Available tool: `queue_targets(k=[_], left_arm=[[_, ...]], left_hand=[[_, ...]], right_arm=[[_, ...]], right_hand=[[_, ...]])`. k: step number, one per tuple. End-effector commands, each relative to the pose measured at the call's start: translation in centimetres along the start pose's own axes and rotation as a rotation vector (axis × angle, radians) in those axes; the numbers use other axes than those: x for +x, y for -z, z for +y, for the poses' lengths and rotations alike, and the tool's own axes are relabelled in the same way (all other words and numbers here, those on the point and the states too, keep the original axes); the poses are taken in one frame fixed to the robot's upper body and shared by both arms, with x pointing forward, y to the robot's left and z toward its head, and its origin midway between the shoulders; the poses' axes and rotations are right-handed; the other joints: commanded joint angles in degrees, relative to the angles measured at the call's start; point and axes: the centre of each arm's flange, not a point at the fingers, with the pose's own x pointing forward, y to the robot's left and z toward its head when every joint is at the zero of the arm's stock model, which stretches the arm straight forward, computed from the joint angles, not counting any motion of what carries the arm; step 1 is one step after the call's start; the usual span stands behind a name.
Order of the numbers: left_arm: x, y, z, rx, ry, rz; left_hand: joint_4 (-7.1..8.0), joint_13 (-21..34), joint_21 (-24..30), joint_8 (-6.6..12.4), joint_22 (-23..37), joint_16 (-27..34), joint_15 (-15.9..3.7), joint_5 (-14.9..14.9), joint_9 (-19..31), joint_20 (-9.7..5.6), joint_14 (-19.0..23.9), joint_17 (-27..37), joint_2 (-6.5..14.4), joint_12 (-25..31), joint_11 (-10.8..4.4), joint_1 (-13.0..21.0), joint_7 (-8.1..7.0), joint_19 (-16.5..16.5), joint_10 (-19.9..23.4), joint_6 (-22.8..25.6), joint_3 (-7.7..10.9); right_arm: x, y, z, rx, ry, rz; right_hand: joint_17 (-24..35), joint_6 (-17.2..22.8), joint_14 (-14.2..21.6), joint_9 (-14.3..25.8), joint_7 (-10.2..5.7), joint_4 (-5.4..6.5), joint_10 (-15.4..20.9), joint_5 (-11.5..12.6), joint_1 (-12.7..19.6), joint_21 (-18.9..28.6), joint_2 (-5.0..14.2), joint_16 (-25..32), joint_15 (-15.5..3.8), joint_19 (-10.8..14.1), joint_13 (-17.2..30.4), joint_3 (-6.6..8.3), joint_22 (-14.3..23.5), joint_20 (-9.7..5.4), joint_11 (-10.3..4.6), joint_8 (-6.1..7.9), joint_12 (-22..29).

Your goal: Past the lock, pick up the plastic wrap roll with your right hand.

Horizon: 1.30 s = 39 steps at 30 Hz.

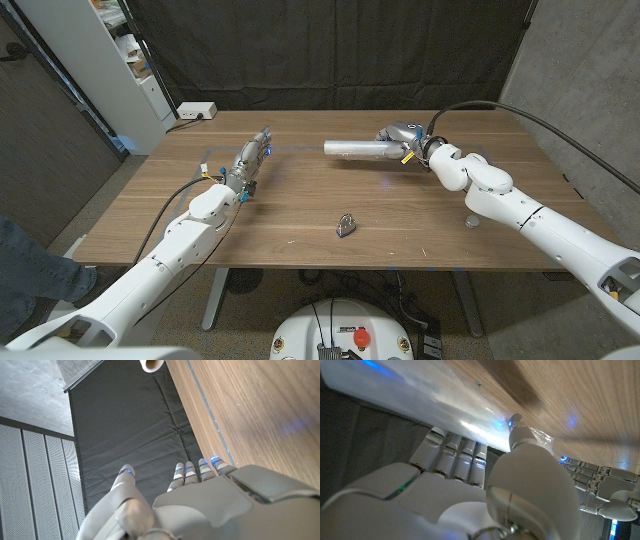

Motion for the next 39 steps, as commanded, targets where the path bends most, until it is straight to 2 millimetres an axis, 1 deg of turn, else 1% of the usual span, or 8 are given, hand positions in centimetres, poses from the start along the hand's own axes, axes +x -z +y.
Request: queue_targets(k=[1, 16, 25, 34, 39], left_arm=[[-0.2, -0.1, -0.4, 0.005, 0.002, 0.000], [-0.8, -0.1, -0.6, 0.004, -0.002, -0.005], [-0.7, -0.2, -1.0, 0.005, 0.008, -0.002], [-0.7, -0.7, -1.1, 0.017, 0.010, -0.006], [-0.7, -0.7, -1.2, 0.021, 0.019, -0.002]], left_hand=[[-0.24, 0.10, -0.01, -0.04, 0.10, -0.01, 0.31, -0.27, 0.21, 0.11, 0.22, 0.25, 0.53, 0.18, 0.17, 0.12, 0.06, -0.29, 0.20, 0.37, 0.03], [-0.30, 0.11, -0.05, -0.03, 0.10, 0.01, 0.28, -0.28, 0.21, 0.08, 0.25, 0.25, 0.59, 0.20, 0.19, 0.12, 0.03, -0.29, 0.25, 0.43, 0.00], [-0.33, 0.11, -0.06, -0.05, 0.10, 0.01, 0.23, -0.29, 0.21, 0.08, 0.26, 0.24, 0.60, 0.19, 0.10, 0.10, 0.07, -0.29, 0.25, 0.40, -0.02], [-0.36, 0.11, -0.08, -0.04, 0.10, 0.00, 0.27, -0.30, 0.21, 0.10, 0.24, 0.24, 0.62, 0.19, 0.15, 0.09, 0.08, -0.30, 0.24, 0.44, -0.04], [-0.38, 0.11, -0.09, -0.05, 0.10, 0.01, 0.22, -0.30, 0.21, 0.11, 0.26, 0.24, 0.63, 0.20, 0.17, 0.09, 0.09, -0.30, 0.28, 0.42, -0.05]], right_arm=[[-0.7, 0.0, -1.6, 0.014, 0.045, -0.010], [-1.1, -0.7, -2.8, 0.000, 0.068, -0.059], [-1.4, -0.8, -3.9, -0.006, 0.081, -0.082], [-1.8, -1.2, -5.0, -0.019, 0.103, -0.099], [-2.1, -1.2, -5.2, -0.017, 0.115, -0.119]], right_hand=[[0.24, 5.85, 0.91, 0.19, -5.20, 0.42, 0.53, -0.05, 4.15, 0.32, 4.33, -0.30, -5.14, 0.27, 0.26, 0.26, 0.15, -0.59, 0.06, 0.30, 0.31], [0.58, 6.09, 1.18, 0.21, -5.31, 0.45, 0.62, -0.14, 4.39, 0.25, 4.57, -0.40, -5.33, 0.08, 0.43, 0.24, 0.15, -1.25, 0.14, 0.15, 0.30], [0.63, 6.21, 1.25, 0.22, -5.29, 0.51, 0.69, -0.18, 4.44, 0.24, 4.66, -0.65, -5.34, 0.05, 0.53, 0.27, 0.15, -1.36, 0.09, 0.07, 0.30], [0.53, 6.22, 1.60, 0.22, -5.33, 0.55, 0.82, -0.18, 4.41, 0.23, 4.64, -0.85, -5.63, 0.02, 0.60, 0.33, 0.15, -1.43, 0.00, -0.02, 0.32], [0.50, 6.74, 2.08, 0.23, -5.43, 0.55, 1.27, -0.18, 4.41, 0.23, 4.60, -0.95, -5.93, 0.03, 0.67, 0.35, 0.15, -1.51, 0.02, 0.08, 0.47]])
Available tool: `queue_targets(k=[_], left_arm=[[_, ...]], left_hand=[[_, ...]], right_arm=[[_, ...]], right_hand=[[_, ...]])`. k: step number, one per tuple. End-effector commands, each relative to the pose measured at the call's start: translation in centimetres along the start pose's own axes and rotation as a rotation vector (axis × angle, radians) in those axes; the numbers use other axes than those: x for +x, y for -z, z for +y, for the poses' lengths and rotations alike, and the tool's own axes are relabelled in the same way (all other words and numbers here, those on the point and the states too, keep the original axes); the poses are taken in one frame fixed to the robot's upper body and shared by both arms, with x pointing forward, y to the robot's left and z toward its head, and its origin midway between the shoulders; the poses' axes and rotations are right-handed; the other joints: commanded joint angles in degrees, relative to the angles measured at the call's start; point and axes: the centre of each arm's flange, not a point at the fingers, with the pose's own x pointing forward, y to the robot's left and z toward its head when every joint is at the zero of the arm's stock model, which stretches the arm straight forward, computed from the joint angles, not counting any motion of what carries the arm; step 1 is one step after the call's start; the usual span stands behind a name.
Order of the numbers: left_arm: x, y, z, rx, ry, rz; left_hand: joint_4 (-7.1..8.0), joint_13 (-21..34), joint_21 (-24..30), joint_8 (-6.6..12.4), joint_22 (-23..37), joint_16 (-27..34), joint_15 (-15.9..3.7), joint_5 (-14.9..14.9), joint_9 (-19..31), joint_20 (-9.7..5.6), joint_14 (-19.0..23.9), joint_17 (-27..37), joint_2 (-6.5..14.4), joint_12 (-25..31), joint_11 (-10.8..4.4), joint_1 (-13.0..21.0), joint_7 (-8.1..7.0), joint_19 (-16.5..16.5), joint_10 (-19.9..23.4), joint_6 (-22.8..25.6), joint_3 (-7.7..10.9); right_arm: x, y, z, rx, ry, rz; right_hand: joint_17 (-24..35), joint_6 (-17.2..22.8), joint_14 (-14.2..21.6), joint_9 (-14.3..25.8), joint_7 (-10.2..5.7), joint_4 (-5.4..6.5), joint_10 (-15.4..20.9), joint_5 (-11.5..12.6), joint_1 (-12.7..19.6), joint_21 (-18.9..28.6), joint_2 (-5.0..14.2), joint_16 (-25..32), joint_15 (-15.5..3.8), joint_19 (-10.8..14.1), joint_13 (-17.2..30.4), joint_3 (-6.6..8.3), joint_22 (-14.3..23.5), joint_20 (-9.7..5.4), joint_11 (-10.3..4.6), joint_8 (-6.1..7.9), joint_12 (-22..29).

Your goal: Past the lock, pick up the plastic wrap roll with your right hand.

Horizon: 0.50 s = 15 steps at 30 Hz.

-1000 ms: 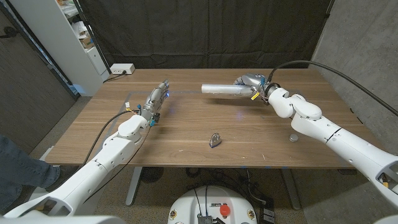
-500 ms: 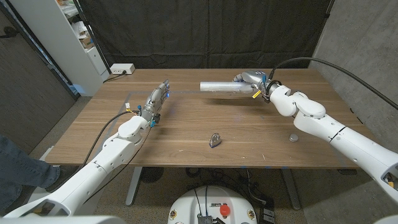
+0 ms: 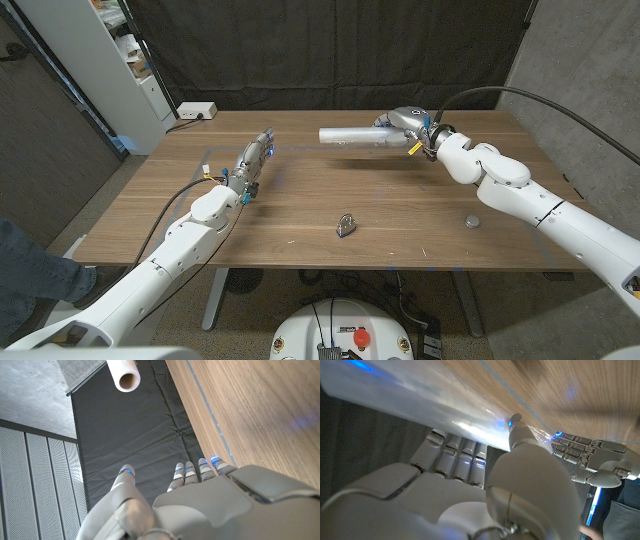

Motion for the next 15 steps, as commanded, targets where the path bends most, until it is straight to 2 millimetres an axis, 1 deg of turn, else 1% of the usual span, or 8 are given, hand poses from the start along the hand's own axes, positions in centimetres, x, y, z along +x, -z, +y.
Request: queue_targets(k=[1, 10, 15], left_arm=[[-0.05, -0.24, -0.25, 0.011, 0.011, 0.003], [-0.02, -0.17, -0.36, 0.008, 0.007, 0.004], [-0.03, 0.28, -0.31, 0.000, 0.014, 0.003]], left_hand=[[-0.38, 0.11, -0.09, -0.05, 0.11, 0.01, 0.24, -0.31, 0.21, 0.11, 0.25, 0.24, 0.63, 0.20, 0.16, 0.09, 0.09, -0.29, 0.27, 0.43, -0.06], [-0.41, 0.11, -0.11, -0.05, 0.11, 0.01, 0.24, -0.31, 0.21, 0.12, 0.26, 0.24, 0.64, 0.19, 0.18, 0.08, 0.02, -0.31, 0.26, 0.43, -0.08], [-0.42, 0.11, -0.17, -0.04, 0.11, 0.01, 0.25, -0.31, 0.21, 0.08, 0.26, 0.24, 0.65, 0.18, 0.18, 0.07, 0.05, -0.45, 0.25, 0.48, -0.09]], right_arm=[[-0.46, -0.32, -1.05, -0.005, 0.024, -0.036], [-0.63, -0.42, -1.38, -0.008, 0.025, -0.032], [-0.60, -0.68, -1.32, -0.005, 0.023, -0.031]], right_hand=[[0.13, 6.64, 0.85, 0.18, -5.59, 0.57, 0.82, 0.30, 4.19, 0.24, 4.90, -0.33, -5.72, 0.11, 0.16, 0.39, 0.15, -0.42, -0.12, 0.21, 0.53], [0.12, 6.87, 0.98, 0.19, -5.57, 0.67, 1.17, 0.29, 4.07, 0.20, 4.93, -0.65, -5.72, 0.02, 0.26, 0.41, 0.15, -0.54, -0.16, 0.18, 0.64], [0.10, 6.84, 1.02, 0.19, -5.55, 0.69, 1.18, 0.29, 4.03, 0.17, 4.90, -0.90, -5.71, -0.07, 0.33, 0.44, 0.15, -0.54, -0.09, 0.08, 0.62]])
